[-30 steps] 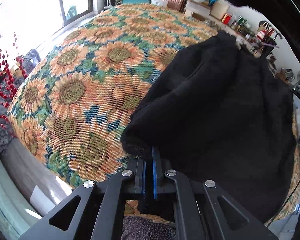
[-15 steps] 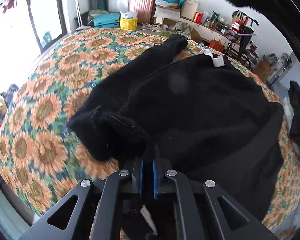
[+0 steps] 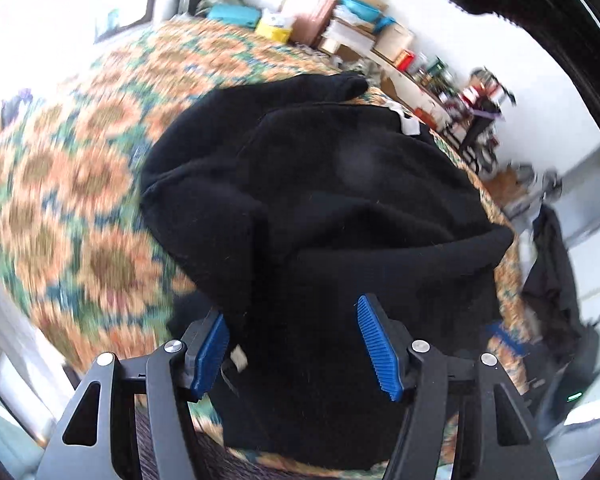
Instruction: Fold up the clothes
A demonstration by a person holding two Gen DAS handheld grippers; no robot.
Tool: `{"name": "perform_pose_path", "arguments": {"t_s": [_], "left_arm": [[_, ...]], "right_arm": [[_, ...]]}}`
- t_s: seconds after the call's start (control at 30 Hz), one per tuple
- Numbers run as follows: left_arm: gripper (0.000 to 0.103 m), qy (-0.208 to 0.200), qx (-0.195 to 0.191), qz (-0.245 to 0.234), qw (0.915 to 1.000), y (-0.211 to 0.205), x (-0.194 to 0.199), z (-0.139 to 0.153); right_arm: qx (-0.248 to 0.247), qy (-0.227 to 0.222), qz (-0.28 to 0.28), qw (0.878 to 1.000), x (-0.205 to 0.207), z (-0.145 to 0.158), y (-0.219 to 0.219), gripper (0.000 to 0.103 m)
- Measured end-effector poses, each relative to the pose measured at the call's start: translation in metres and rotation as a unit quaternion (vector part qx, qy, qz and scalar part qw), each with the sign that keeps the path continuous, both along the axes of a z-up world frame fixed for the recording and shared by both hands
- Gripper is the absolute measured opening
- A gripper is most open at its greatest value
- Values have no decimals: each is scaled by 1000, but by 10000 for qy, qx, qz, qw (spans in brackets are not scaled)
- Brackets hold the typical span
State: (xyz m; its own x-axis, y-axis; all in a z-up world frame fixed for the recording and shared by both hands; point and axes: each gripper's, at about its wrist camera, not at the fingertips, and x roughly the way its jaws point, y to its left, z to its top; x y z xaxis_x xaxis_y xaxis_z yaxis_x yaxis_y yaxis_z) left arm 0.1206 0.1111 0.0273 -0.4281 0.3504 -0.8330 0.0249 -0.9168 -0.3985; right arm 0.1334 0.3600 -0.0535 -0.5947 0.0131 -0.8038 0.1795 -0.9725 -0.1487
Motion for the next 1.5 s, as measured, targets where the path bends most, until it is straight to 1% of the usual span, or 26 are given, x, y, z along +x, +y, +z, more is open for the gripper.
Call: {"name": "perform_pose_path", "arguments": {"t_s": [0.03, 0.07, 0.1, 0.13, 0.23, 0.27, 0.33, 0.4, 0.5, 0.57, 0.6, 0.63, 0.7, 0.77, 0.8, 0.87, 0.93, 0.97, 1.0, 1.03, 1.07, 1.17, 1.3, 1.33, 1.4, 1.5], "left_arm": [[64, -39, 116, 80, 9999, -3, 6, -3], [64, -81, 230, 158, 9996, -6, 11, -6], [64, -89, 367, 199, 9991, -9, 18, -9], [64, -96, 504, 239, 9984, -12, 24, -12], [64, -40, 694, 334, 9970, -21, 43, -21], [64, -42, 696, 330, 9970, -23, 47, -25], [64, -109, 712, 357, 9968, -27, 56, -35], [64, -213, 835, 376, 9956, -26, 59, -44], [64, -256, 875, 638, 9938, -30, 68, -53], [64, -334, 950, 786, 9918, -30, 72, -60], [64, -396, 1013, 703, 9916, -27, 73, -62], [64, -429, 1020, 585, 9921, -23, 73, -63], [64, -340, 864, 325, 9951, -12, 83, -60], [64, -145, 647, -47, 9978, 5, 92, -52], [64, -32, 452, -261, 9986, 17, 96, -48], [64, 227, 59, -644, 9976, 35, 104, -41], [64, 536, -305, -940, 9937, 49, 112, -35], [64, 665, -422, -1068, 9912, 56, 115, -33], [64, 739, -499, -1169, 9891, 60, 116, -32], [64, 786, -567, -1232, 9876, 64, 117, -30], [64, 790, -583, -1243, 9874, 64, 115, -29], [64, 802, -258, -1121, 9901, 53, 101, -25], [64, 862, 595, -423, 9936, 14, 80, -14], [64, 800, 657, -295, 9942, 8, 73, -14], [64, 551, 483, -132, 9972, 1, 59, -19], [64, 328, 545, -76, 9979, -1, 45, -27]], "right_arm": [[-48, -213, -20, 9998, 1, -8, -7, 54], [-170, -426, -82, 9989, 5, -16, -12, 41], [-228, -401, -164, 9988, 11, -19, -16, 36], [-224, -254, -236, 9991, 22, -18, -18, 24], [-271, -129, -457, 9985, 60, -19, -17, 9], [-309, -109, -554, 9979, 73, -20, -15, 8], [-422, -309, -554, 9971, 101, -22, -16, 1], [-906, -813, -305, 9921, 124, -30, -22, 1], [-898, -869, -62, 9921, 153, -37, -29, 4], [-1156, -650, -421, 9903, 153, -28, -13, 27], [-1304, -475, -703, 9878, 149, -22, 0, 45], [-1451, -299, -985, 9841, 145, -16, 14, 45], [-1990, 13, -1414, 9698, 131, -4, 41, 50], [-2406, 132, -1683, 9558, 113, -1, 57, 61], [-2530, 142, -1758, 9512, 101, 0, 59, 62], [-2589, 76, -1767, 9496, 80, 0, 54, 65], [-2514, -98, -1672, 9533, 63, -5, 42, 68], [-2483, -164, -1684, 9538, 59, -8, 39, 68], [-2435, -153, -1677, 9552, 57, -12, 35, 54], [-2379, -93, -1631, 9575, 56, -14, 30, 22], [-2322, -33, -1584, 9597, 55, -16, 24, 10], [-2608, 449, -1527, 9522, 86, 1, 29, 6], [-2953, 965, -2045, 9283, 169, 22, 64, 3], [-3043, 981, -2188, 9219, 187, 20, 71, 3], [-2885, 859, -2493, 9205, 217, 13, 77, 1], [-2804, 844, -2631, 9193, 217, 11, 87, 3]]}}
